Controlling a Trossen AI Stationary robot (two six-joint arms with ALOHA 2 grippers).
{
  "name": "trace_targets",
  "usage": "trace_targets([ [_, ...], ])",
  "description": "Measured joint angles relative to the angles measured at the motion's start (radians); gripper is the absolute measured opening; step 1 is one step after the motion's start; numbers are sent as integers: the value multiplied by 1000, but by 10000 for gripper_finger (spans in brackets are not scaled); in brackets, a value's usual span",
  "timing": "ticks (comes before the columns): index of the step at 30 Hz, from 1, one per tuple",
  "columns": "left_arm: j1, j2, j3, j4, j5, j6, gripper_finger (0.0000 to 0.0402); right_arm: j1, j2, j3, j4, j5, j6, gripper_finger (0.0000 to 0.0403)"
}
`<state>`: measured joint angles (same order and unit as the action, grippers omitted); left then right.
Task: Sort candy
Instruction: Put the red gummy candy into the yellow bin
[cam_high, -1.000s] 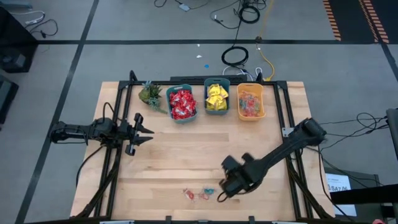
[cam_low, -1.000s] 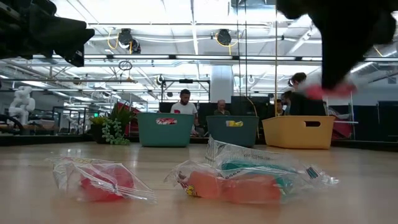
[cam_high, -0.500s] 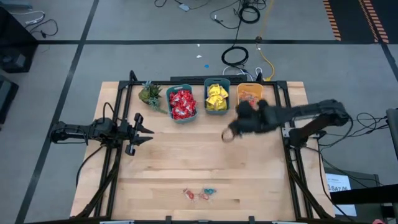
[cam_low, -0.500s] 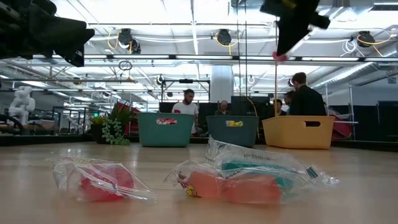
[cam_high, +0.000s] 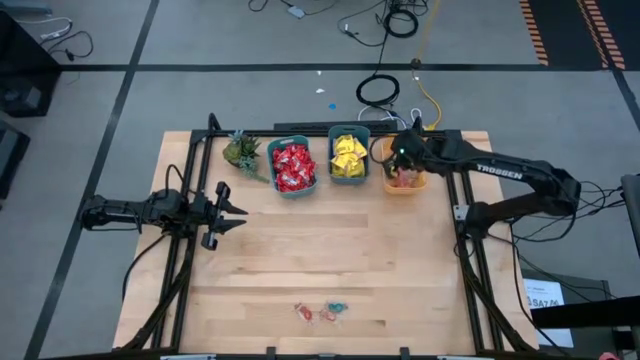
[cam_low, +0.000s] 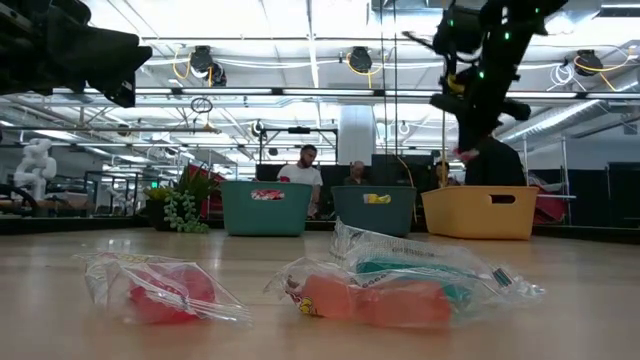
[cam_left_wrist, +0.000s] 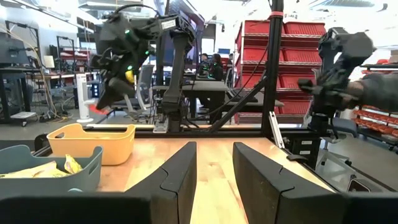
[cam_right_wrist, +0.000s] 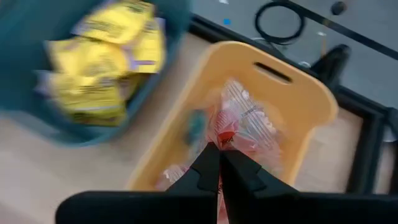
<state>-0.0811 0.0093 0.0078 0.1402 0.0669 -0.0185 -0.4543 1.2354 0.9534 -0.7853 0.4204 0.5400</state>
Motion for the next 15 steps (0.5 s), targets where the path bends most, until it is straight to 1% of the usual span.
trace_targets([
  [3,0,0,0,0,0,0,114,-73,0,-30,34,-2,-43,7],
  [6,0,0,0,0,0,0,114,-127,0,-32,39,-9,-117,29],
  [10,0,0,0,0,0,0,114,-183,0,-32,51,-10,-190,75],
  [15,0,0,0,0,0,0,114,-222,0,-32,72,-8,-259,132],
])
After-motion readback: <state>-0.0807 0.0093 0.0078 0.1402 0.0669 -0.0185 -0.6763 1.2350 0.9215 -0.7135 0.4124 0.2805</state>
